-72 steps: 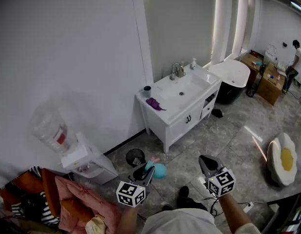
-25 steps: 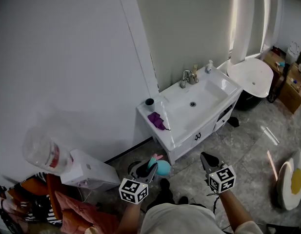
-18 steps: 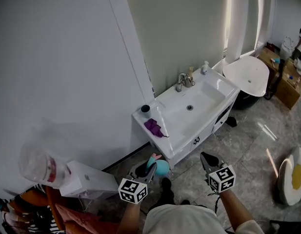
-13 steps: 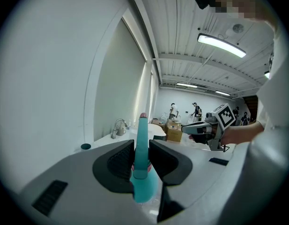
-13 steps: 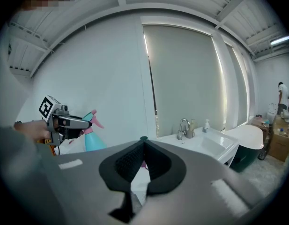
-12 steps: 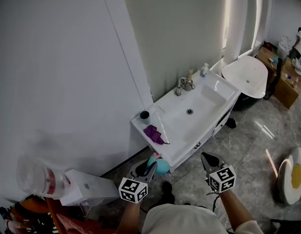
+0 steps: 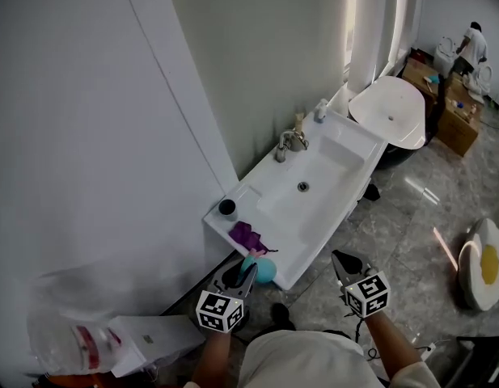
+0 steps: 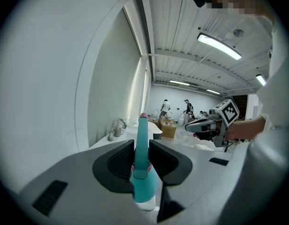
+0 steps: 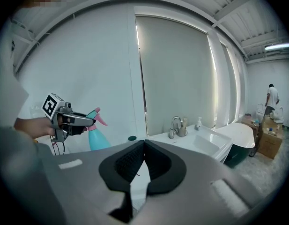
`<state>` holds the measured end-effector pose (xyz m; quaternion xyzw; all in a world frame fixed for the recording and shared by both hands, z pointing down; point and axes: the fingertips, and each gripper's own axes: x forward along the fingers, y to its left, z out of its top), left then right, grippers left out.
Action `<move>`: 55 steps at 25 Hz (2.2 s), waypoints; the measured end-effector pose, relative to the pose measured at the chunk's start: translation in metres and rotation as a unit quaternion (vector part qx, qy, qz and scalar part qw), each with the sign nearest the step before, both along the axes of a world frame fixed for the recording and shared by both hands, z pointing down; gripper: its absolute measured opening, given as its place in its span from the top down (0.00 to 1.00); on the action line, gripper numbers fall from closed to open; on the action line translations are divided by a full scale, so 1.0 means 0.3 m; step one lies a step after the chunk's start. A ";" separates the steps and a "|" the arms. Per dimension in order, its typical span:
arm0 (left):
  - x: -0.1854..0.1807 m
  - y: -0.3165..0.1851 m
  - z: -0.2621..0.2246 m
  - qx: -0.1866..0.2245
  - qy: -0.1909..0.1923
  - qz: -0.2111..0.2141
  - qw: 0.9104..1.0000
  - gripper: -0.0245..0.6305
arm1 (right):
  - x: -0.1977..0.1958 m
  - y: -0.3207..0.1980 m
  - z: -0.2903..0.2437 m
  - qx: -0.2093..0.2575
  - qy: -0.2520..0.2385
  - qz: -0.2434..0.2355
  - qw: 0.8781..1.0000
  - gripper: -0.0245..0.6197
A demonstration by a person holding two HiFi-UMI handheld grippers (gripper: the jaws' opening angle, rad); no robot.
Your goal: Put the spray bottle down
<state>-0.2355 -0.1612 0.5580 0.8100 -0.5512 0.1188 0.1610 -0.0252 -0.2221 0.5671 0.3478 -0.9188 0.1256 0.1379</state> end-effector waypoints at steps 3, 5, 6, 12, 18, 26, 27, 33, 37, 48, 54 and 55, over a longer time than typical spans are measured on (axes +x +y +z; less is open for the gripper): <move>-0.019 -0.051 0.035 -0.004 -0.011 0.022 1.000 0.81 | -0.015 -0.017 0.025 -0.003 0.007 0.015 1.000 0.95; -0.030 -0.081 0.060 -0.005 -0.016 0.033 0.999 0.81 | -0.026 -0.028 0.041 -0.005 0.010 0.024 1.000 0.95; -0.035 -0.095 0.073 -0.006 -0.018 0.039 0.999 0.81 | -0.032 -0.033 0.049 -0.006 0.012 0.027 1.000 0.95; -0.043 -0.166 0.168 -0.016 -0.031 0.061 0.997 0.81 | -0.060 -0.052 0.097 -0.019 0.024 0.036 0.999 0.95; -0.001 -0.217 0.302 -0.021 -0.053 0.075 0.995 0.81 | -0.064 -0.068 0.153 -0.032 0.035 0.028 0.998 0.95; 0.057 -0.283 0.514 -0.041 -0.083 0.078 0.993 0.81 | -0.069 -0.105 0.200 -0.045 0.050 -0.003 0.998 0.95; 0.064 -0.292 0.542 -0.047 -0.082 0.078 0.992 0.81 | -0.067 -0.110 0.205 -0.046 0.051 -0.004 0.998 0.95; 0.119 -0.323 0.697 -0.077 -0.091 0.087 0.989 0.81 | -0.032 -0.116 0.231 -0.060 0.060 0.000 0.996 0.95; 0.154 -0.341 0.748 -0.077 -0.111 0.099 0.986 0.81 | -0.009 -0.124 0.261 -0.071 0.064 0.007 0.995 0.95; 0.208 -0.342 0.834 -0.074 -0.127 0.111 0.983 0.81 | 0.010 -0.123 0.285 -0.083 0.071 0.016 0.994 0.95; 0.235 -0.341 0.817 -0.077 -0.109 0.112 0.985 0.81 | 0.013 -0.123 0.291 -0.086 0.072 0.019 0.994 0.95; 0.245 -0.334 0.816 -0.077 -0.106 0.115 0.985 0.81 | 0.014 -0.123 0.291 -0.086 0.071 0.019 0.994 0.95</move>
